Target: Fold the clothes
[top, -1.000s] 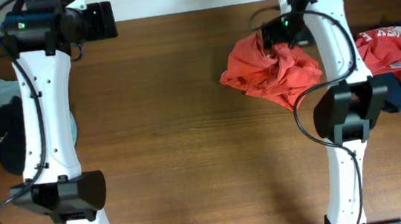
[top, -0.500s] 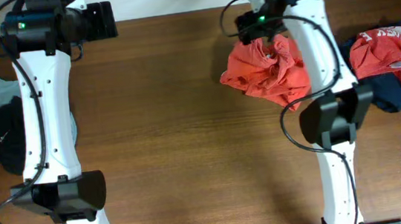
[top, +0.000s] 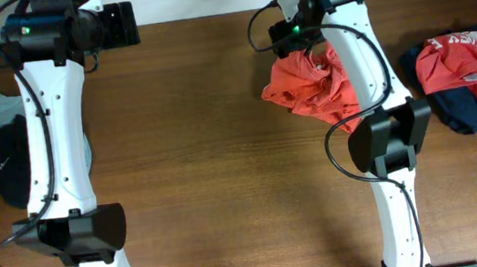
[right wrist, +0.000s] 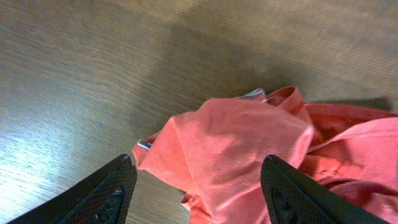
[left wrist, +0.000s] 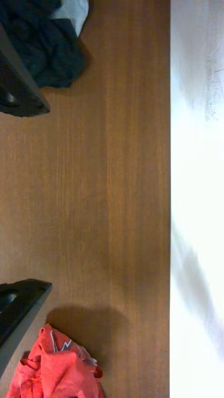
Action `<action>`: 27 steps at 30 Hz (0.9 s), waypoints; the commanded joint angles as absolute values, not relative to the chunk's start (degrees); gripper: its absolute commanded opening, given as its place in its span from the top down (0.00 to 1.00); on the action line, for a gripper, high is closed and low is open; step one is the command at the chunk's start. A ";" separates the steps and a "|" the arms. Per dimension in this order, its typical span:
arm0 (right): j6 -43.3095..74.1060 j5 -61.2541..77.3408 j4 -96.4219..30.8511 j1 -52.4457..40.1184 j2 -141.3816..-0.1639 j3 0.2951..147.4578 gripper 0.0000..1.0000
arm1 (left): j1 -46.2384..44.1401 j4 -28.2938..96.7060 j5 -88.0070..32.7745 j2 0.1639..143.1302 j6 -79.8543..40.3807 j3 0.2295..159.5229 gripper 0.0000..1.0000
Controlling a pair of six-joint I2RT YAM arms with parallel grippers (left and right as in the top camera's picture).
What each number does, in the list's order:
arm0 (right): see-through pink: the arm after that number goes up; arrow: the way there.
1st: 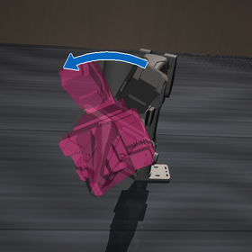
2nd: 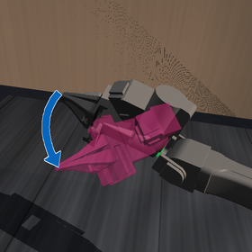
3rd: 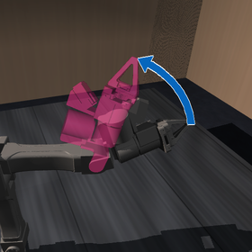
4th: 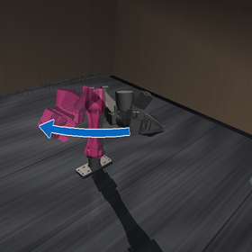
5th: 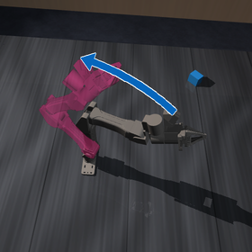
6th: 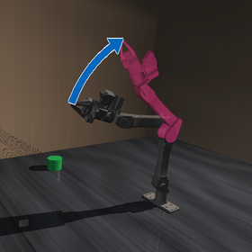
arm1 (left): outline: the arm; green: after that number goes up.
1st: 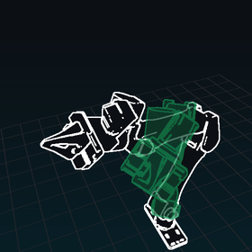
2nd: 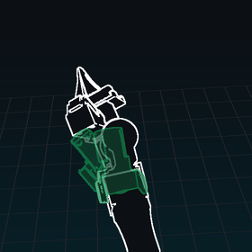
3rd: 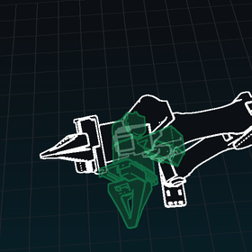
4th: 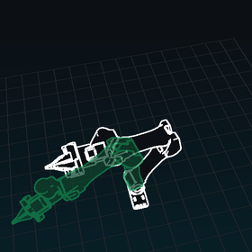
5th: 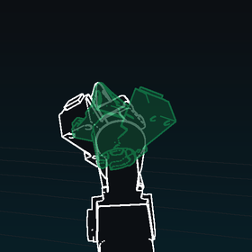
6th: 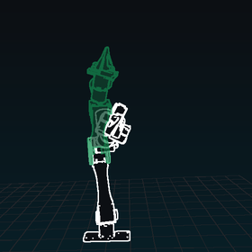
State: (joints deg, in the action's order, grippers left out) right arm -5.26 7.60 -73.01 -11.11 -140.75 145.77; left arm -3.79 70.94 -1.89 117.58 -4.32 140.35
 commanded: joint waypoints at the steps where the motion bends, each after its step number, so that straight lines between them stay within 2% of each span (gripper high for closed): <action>1: -3.49 6.28 -72.34 -11.33 -141.01 143.68 0.31 | -3.84 70.83 -1.65 117.21 -3.57 140.66 0.17; 7: 0.95 0.89 -70.61 -10.11 -141.01 143.04 0.27 | -3.84 70.78 -1.65 117.21 -3.57 140.66 0.17; 15: 2.48 0.80 -69.58 -9.08 -141.01 143.02 0.27 | -3.84 70.72 -1.63 117.21 -3.57 140.66 0.17; 16: 2.48 0.82 -69.63 -9.08 -141.01 142.89 0.29 | -3.84 70.74 -1.65 117.21 -3.57 140.66 0.17; 19: 3.53 0.89 -69.60 -9.39 -141.03 141.32 0.53 | -3.84 70.70 -1.65 117.21 -3.57 140.66 0.17; 27: 3.55 1.93 -69.91 -9.45 -141.01 138.72 0.76 | -3.84 70.65 -1.65 117.27 -3.57 140.66 0.17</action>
